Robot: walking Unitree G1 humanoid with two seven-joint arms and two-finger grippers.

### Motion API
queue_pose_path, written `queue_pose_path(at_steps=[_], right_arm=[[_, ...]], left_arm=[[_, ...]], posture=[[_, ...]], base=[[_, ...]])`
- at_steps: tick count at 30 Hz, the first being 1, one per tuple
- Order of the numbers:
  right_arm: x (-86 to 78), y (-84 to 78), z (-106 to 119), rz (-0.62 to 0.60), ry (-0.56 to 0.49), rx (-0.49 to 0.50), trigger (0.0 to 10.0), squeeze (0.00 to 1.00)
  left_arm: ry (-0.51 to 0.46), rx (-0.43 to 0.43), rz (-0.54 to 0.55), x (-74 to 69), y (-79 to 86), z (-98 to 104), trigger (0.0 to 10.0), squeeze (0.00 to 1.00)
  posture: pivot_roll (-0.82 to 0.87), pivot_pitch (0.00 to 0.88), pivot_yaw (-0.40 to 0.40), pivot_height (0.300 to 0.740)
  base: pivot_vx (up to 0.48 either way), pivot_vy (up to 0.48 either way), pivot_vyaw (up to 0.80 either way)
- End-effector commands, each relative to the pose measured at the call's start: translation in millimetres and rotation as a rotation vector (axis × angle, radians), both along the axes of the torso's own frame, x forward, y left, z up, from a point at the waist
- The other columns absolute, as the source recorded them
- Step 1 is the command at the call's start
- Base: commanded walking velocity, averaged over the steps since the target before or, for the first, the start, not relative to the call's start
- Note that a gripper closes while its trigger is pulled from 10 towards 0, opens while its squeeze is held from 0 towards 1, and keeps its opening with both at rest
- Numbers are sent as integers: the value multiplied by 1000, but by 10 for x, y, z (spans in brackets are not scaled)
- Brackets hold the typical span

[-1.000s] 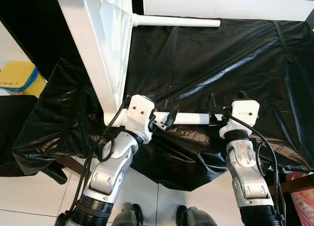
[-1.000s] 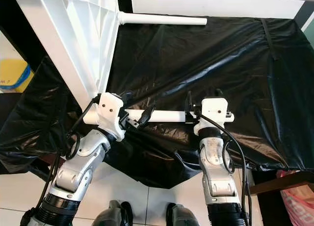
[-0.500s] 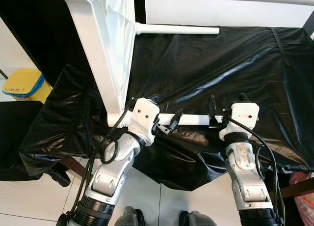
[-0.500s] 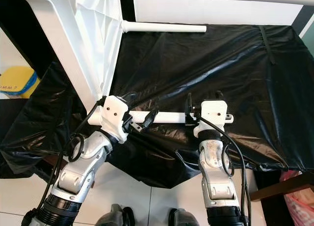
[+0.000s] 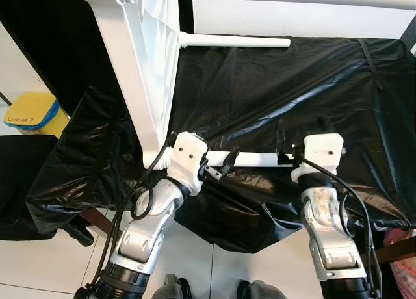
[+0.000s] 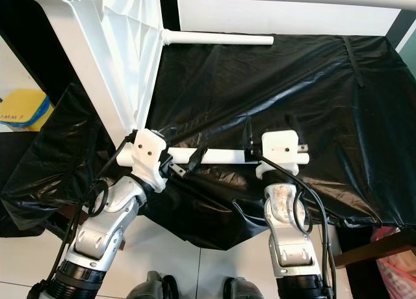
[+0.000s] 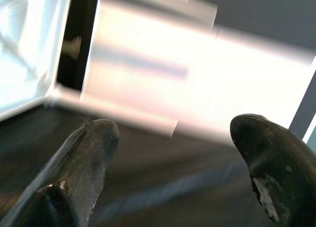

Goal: Building children table

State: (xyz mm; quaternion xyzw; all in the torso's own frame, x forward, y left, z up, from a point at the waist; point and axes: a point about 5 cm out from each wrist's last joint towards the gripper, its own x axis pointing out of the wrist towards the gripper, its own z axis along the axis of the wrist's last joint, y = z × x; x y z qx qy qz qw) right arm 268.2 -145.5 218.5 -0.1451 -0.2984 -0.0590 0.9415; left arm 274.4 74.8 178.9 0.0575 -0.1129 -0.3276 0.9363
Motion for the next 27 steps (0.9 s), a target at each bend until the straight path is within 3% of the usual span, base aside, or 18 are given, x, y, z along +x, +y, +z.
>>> queue_pose_path(at_steps=[1,4,9,11,14,22,27], right_arm=[[-65,24,220,-45,-125,-69,10000,0],[-94,35,397,-98,-214,-146,10000,0],[-112,48,479,-128,-256,-194,10000,0],[-167,75,643,-185,-349,-296,10000,0],[-234,76,763,-227,-419,-355,10000,0],[-317,54,860,-273,-489,-403,10000,0],[-366,28,954,-304,-540,-448,10000,0]], left_arm=[[16,13,-39,-42,-34,-26,10000,0],[22,25,-49,-42,-43,-43,10000,0],[24,29,-53,-36,-50,-48,10000,0],[23,36,-62,-12,-69,-42,10000,0],[22,35,-65,10,-77,-32,10000,0],[26,36,-68,56,-93,-36,10000,0],[18,54,-69,167,-99,-28,10000,0]], posture=[[-16,138,-4,740],[-17,143,-3,740],[-17,147,-2,740],[-26,153,0,740],[-45,163,7,740],[-60,173,12,740],[-81,184,28,740]], base=[[0,0,0],[0,0,0],[0,0,0],[0,0,0],[0,0,0],[0,0,0],[0,0,0]])
